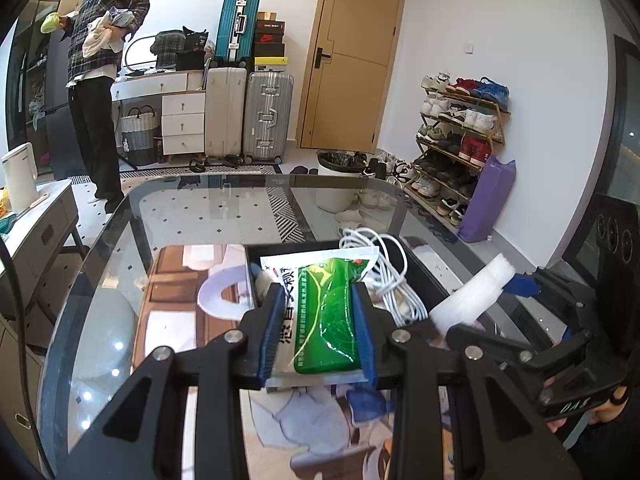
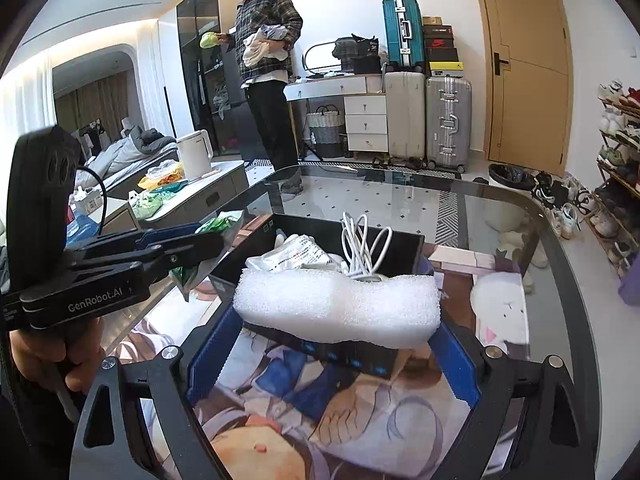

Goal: Organize soft objects
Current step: 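Carry the foam tube and green packet over the black box with both tools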

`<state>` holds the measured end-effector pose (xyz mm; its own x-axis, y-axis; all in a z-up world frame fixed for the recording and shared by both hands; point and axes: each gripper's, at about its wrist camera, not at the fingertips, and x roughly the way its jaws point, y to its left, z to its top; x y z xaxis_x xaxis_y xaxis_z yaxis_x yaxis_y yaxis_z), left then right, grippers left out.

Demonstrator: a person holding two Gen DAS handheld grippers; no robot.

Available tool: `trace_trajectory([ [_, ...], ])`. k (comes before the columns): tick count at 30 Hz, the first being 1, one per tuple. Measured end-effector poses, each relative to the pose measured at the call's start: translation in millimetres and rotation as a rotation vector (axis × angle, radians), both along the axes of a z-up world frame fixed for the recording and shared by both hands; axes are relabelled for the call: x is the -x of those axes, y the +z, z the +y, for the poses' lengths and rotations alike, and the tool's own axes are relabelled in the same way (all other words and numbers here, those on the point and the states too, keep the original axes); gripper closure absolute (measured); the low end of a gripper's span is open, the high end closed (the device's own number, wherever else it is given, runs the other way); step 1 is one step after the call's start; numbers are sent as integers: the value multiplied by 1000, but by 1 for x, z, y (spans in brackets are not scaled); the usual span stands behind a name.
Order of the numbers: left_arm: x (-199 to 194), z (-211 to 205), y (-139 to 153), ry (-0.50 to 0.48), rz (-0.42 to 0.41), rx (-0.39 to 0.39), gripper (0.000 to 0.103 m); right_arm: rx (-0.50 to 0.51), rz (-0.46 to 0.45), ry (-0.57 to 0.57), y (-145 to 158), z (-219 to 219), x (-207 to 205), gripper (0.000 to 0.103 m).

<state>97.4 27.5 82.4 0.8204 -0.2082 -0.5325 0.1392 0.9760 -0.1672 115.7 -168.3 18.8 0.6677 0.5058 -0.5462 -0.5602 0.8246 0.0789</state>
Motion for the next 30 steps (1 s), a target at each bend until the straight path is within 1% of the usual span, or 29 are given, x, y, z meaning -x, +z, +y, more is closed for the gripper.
trace_trajectory([
  [3,-12,-1,0,-18,-13,7,71,10,-1,2,0,6,-11,11],
  [13,-40,-1,-8,-14,12,-13,71,51,28,8,-16,25,-44,11],
  [21,-57,-4,-21,-31,49,-11,71,82,39,31,-30,39,-57,11],
  [26,-64,-5,-26,-39,59,-11,71,76,36,46,-33,41,-64,11],
  [30,-68,-9,-28,-54,72,-18,70,77,29,67,-35,40,-69,9],
])
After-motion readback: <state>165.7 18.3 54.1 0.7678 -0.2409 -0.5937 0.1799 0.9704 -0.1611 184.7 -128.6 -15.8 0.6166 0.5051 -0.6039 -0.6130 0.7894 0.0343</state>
